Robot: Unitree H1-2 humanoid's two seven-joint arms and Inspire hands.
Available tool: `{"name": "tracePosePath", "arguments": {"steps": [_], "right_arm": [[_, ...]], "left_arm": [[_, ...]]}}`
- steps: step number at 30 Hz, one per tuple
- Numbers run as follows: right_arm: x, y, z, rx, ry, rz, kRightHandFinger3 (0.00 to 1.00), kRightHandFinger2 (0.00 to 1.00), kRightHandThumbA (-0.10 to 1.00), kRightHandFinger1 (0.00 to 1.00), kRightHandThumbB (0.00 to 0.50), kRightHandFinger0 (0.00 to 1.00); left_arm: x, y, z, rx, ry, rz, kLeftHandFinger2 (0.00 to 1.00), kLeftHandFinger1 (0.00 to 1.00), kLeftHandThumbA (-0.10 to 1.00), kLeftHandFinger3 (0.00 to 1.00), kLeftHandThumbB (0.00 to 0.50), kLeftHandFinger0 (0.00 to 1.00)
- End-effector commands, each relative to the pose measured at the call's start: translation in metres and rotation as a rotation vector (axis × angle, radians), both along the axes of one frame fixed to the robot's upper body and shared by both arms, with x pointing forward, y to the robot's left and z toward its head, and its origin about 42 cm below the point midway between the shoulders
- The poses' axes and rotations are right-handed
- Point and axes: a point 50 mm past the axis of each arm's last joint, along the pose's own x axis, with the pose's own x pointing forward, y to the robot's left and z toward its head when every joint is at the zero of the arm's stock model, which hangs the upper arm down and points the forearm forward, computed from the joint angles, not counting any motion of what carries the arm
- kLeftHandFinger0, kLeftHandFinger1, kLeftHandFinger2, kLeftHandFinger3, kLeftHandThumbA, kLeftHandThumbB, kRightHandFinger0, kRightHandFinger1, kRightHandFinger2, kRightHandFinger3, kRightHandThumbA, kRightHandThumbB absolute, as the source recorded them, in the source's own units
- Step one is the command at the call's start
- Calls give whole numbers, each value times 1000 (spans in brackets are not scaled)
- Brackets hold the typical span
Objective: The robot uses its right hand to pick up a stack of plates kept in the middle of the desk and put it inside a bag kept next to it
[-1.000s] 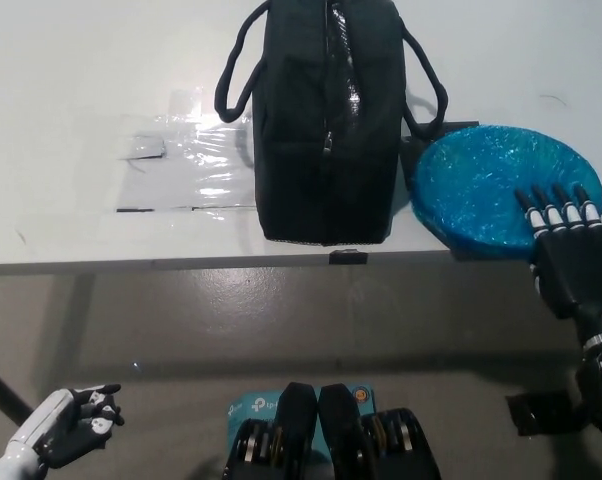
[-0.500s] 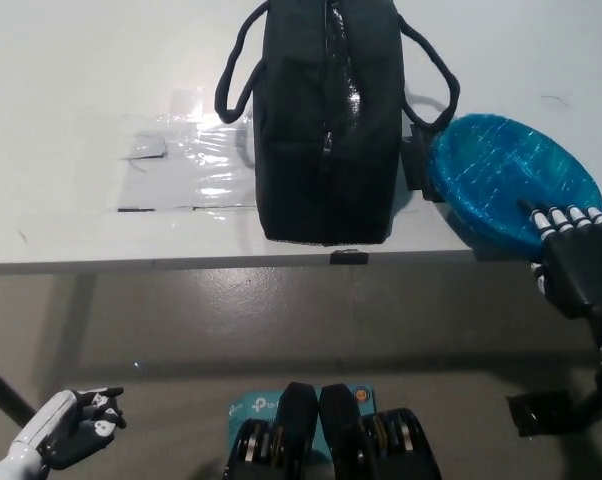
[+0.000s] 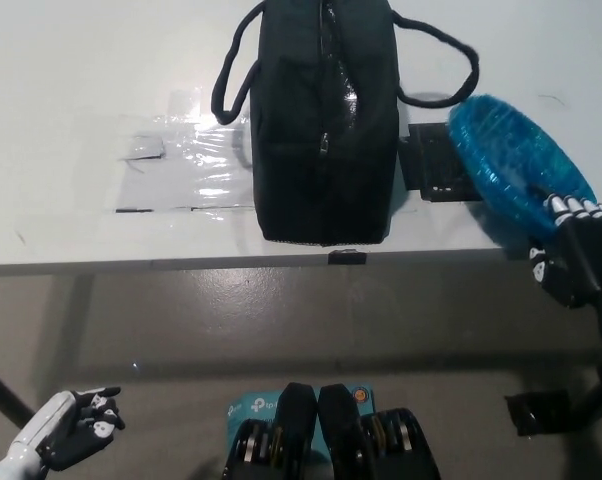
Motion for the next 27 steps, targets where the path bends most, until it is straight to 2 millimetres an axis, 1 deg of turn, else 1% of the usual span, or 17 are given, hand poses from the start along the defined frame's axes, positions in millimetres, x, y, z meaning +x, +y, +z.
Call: {"name": "tracePosePath", "arguments": {"steps": [1, 3, 6, 7, 9, 10, 11, 13, 14, 15, 16, 20, 21, 22, 25, 26, 27], "right_arm": [[3, -3, 43, 623, 27, 35, 35, 289, -100, 51, 258, 0], [3, -3, 47, 695, 32, 20, 39, 233, -100, 0, 258, 0], [3, -7, 58, 855, 29, 28, 60, 124, -100, 0, 184, 0], [3, -8, 60, 868, 30, 18, 63, 105, -100, 0, 182, 0], [3, -9, 67, 999, 45, -7, 79, 41, -100, 0, 159, 0], [4, -10, 76, 1122, 51, -14, 80, 18, -100, 0, 157, 0], [4, -11, 82, 1172, 48, -3, 127, 77, -100, 0, 133, 0], [6, -14, 93, 1264, 25, -23, 272, 270, -100, 0, 128, 0], [7, -15, 96, 1298, 11, -13, 352, 321, -100, 0, 100, 0], [7, -16, 97, 1303, 9, -12, 400, 350, -100, 0, 98, 0], [11, -18, 104, 1386, -30, 0, 410, 341, -100, 0, 88, 0], [17, -20, 113, 1459, -79, -3, 413, 309, -100, 0, 103, 0], [21, -21, 121, 1477, -98, 7, 371, 287, -100, 0, 145, 0], [18, -22, 118, 1480, -96, 3, 369, 285, -100, 0, 148, 0], [21, -24, 127, 1521, -127, 16, 302, 228, -100, 0, 176, 0], [25, -26, 143, 1528, -165, 41, 369, 239, -100, 0, 98, 0], [26, -27, 151, 1520, -172, 71, 392, 263, -100, 0, 69, 0]], "left_arm": [[3, 9, 14, 45, -24, -34, 885, 854, -100, 883, 134, 963], [1, 11, 14, 47, -22, -33, 887, 854, -100, 885, 138, 967], [1, 11, 14, 55, -28, -36, 871, 848, -100, 865, 143, 952], [1, 11, 14, 58, -27, -38, 874, 854, -100, 861, 138, 953], [1, 11, 14, 60, -28, -41, 877, 853, -100, 857, 137, 949], [1, 11, 14, 57, -28, -44, 878, 853, -100, 857, 138, 948], [1, 11, 14, 57, -25, -40, 878, 852, -100, 856, 142, 947], [1, 11, 13, 61, -22, -37, 878, 855, -100, 859, 138, 953], [2, 11, 13, 64, -25, -42, 878, 854, -100, 859, 139, 951], [2, 11, 13, 64, -26, -42, 877, 854, -100, 859, 140, 950], [1, 10, 14, 55, -31, -44, 875, 851, -100, 851, 135, 930], [2, 11, 13, 42, -24, -40, 882, 865, -100, 859, 145, 959], [2, 12, 12, 46, -22, -38, 884, 873, -100, 862, 152, 975], [0, 11, 11, 47, -17, -40, 884, 874, -100, 863, 152, 977], [-1, 11, 10, 42, -18, -33, 881, 868, -100, 861, 150, 980], [-2, 10, 11, 41, -14, -33, 881, 849, -100, 867, 140, 942], [-1, 10, 11, 40, -16, -38, 873, 837, -100, 854, 146, 921]]}}
